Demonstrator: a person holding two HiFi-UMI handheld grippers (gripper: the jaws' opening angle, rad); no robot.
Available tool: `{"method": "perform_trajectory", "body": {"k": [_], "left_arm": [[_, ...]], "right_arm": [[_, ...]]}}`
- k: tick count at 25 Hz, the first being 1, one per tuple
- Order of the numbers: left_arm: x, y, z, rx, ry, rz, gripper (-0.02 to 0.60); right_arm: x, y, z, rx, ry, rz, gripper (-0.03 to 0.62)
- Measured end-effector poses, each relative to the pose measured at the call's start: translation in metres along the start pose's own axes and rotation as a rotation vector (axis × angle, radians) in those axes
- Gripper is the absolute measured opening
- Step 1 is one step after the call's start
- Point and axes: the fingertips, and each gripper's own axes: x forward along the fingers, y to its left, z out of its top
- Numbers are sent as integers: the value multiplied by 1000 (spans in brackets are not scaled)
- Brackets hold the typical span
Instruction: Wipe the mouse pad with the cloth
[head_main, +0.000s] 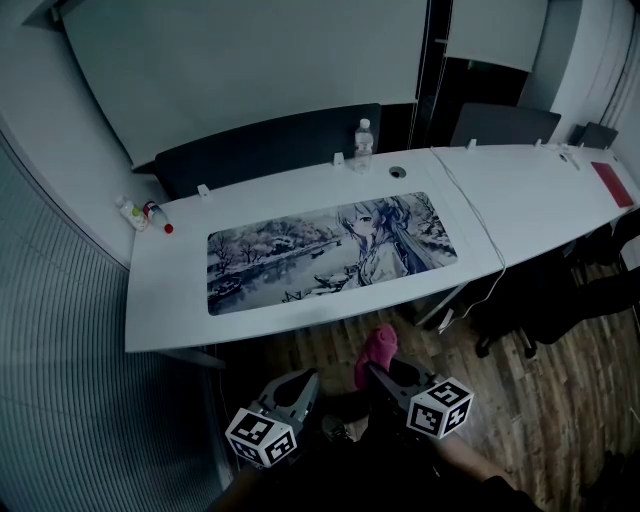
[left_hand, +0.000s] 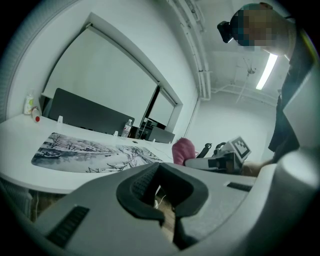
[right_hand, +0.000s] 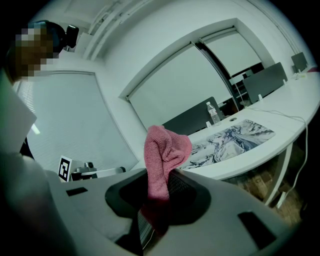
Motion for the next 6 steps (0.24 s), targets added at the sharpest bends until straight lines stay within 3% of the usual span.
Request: {"method": "perform_trajectory", "body": {"k": [6], "left_arm": [[1,-4,-2,0,0,-4,6]], "right_arm": [[-3,-2,-1,1,0,-3,107]]}}
